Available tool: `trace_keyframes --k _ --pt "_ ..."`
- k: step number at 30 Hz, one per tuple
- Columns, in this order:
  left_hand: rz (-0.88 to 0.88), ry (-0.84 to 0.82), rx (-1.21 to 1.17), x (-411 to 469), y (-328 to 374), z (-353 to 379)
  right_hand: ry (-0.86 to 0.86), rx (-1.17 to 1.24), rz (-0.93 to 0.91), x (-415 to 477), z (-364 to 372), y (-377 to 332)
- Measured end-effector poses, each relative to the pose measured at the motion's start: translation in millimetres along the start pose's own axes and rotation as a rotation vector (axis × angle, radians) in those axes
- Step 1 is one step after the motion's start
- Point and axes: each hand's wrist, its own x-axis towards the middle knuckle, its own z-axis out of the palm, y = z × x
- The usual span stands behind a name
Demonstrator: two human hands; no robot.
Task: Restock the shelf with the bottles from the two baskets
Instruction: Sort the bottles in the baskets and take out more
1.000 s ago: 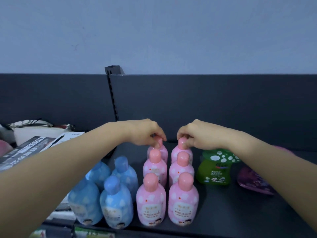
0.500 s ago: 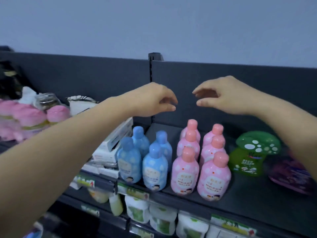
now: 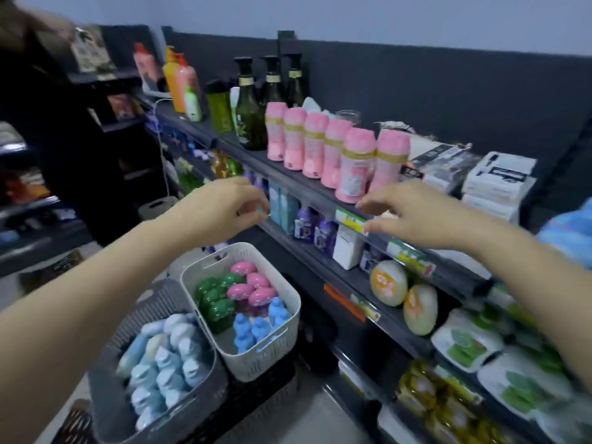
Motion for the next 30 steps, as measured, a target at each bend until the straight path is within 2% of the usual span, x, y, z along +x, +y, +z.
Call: trace_keyframes --k 6,13,21,30 --pt "-0.361 -0.151 0.021 -127 -111 28 -0.210 0.094 -0.062 79 104 -75" --pt "-0.537 -0.206 -0.022 -196 -158 69 -0.339 0.138 -0.129 147 176 -119" --pt "-0.662 -0.189 -0.134 -186 -175 140 -0.423 0.191 -0.175 206 250 -106" --pt "-0.746 -0.134 -0.313 -115 -188 233 -0.603 0.253 -0.120 264 362 -46"
